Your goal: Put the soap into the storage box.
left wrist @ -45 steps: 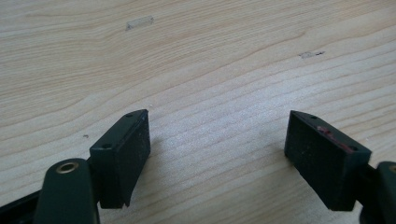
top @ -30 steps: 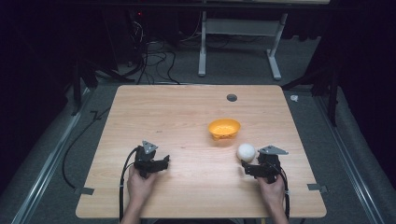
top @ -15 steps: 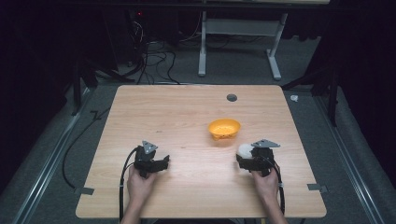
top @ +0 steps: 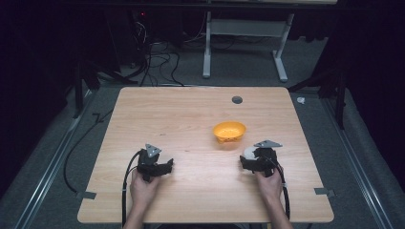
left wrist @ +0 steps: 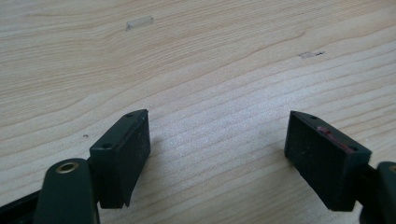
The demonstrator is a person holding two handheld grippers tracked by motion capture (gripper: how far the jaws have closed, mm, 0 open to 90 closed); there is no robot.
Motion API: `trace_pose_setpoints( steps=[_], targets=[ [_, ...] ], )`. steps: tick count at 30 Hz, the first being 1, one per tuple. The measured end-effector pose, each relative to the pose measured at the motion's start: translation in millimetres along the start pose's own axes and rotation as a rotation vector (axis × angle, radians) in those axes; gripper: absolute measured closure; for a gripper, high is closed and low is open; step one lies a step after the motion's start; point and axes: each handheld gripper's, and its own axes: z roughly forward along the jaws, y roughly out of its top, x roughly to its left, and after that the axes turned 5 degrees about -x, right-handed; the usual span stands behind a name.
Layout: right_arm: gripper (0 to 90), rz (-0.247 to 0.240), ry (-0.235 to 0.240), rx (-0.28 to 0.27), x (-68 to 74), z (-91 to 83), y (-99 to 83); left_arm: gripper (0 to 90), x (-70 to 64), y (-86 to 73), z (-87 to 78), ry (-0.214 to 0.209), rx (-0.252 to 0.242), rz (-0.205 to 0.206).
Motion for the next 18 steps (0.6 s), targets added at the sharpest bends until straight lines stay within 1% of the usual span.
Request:
trace_pose_setpoints(
  steps=[3,6,18],
  targets=[
    [19.8,-0.001,-0.005,-0.001,0.0,0.6,-0.2,22.9,0.0,0.0,0.0,0.000,0.000,0.000],
    [24.1,-0.004,0.004,-0.004,0.3,0.6,-0.3,22.9,0.0,0.0,0.0,0.000,0.000,0.000],
    [24.6,-0.013,-0.002,0.000,2.3,-0.2,0.2,22.9,0.0,0.0,0.0,0.000,0.000,0.000]
  ],
)
